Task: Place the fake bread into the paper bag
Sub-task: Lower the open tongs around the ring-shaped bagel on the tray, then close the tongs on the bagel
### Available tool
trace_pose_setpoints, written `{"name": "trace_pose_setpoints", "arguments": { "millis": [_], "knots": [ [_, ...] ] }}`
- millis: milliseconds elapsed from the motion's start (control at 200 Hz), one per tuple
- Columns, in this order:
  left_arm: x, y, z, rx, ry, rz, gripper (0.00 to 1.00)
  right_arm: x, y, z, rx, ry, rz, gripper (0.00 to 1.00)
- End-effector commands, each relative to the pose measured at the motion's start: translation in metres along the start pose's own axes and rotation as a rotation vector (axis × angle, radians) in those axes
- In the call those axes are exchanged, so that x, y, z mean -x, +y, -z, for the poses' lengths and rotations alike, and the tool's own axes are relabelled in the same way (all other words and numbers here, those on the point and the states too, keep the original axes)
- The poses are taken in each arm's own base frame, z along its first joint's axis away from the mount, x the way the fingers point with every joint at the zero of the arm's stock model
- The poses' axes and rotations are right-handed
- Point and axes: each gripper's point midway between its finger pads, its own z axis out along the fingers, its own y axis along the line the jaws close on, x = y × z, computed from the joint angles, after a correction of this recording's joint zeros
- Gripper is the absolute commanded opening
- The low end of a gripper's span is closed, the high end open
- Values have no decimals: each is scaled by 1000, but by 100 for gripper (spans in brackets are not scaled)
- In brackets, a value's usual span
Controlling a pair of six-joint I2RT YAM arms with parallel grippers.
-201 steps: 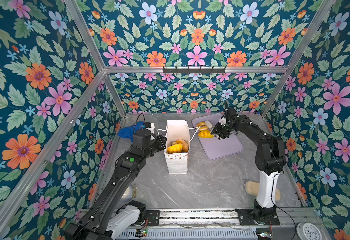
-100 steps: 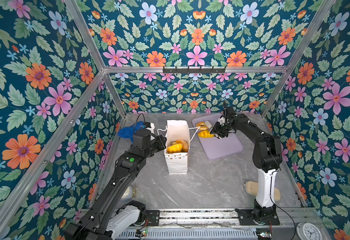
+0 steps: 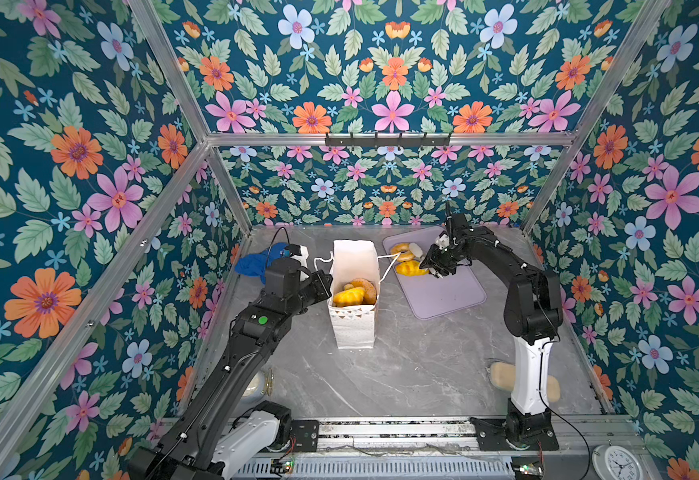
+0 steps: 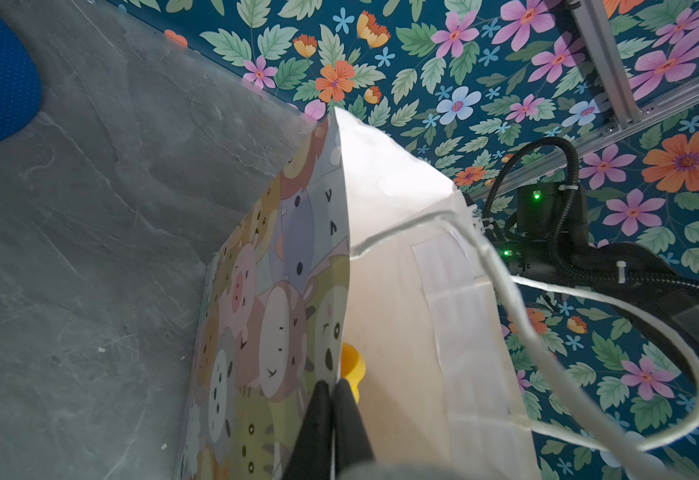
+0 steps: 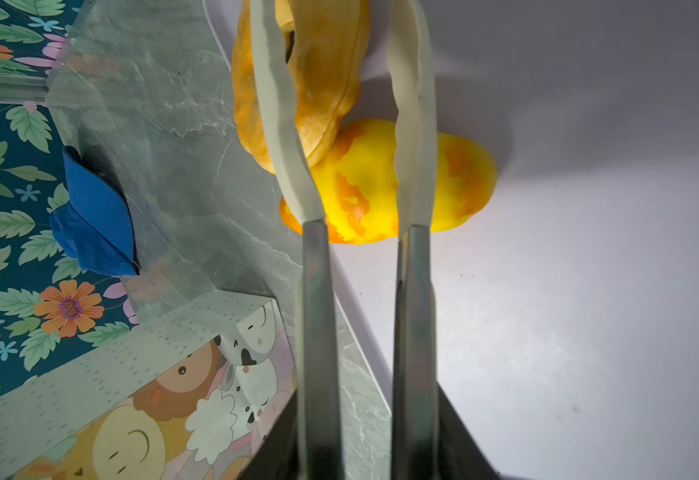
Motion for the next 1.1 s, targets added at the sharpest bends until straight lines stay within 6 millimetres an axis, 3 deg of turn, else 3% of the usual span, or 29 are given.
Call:
{"name": "trace_pose_setpoints", "arguments": {
  "millis": [0, 380, 625, 1095],
  "knots": [
    [-6, 6, 0, 27, 24, -9, 8, 1, 4, 0, 13, 6, 19, 39],
    [-6, 7, 1, 29, 22, -9, 8, 4, 10, -7, 40, 35, 16, 37],
    [-6, 6, 1, 27, 21, -7, 8, 4, 11, -7, 43, 32, 14, 29],
    [-5, 7, 1, 30, 19, -7, 8, 1, 16, 22, 44, -37, 30, 18]
  ]
}}
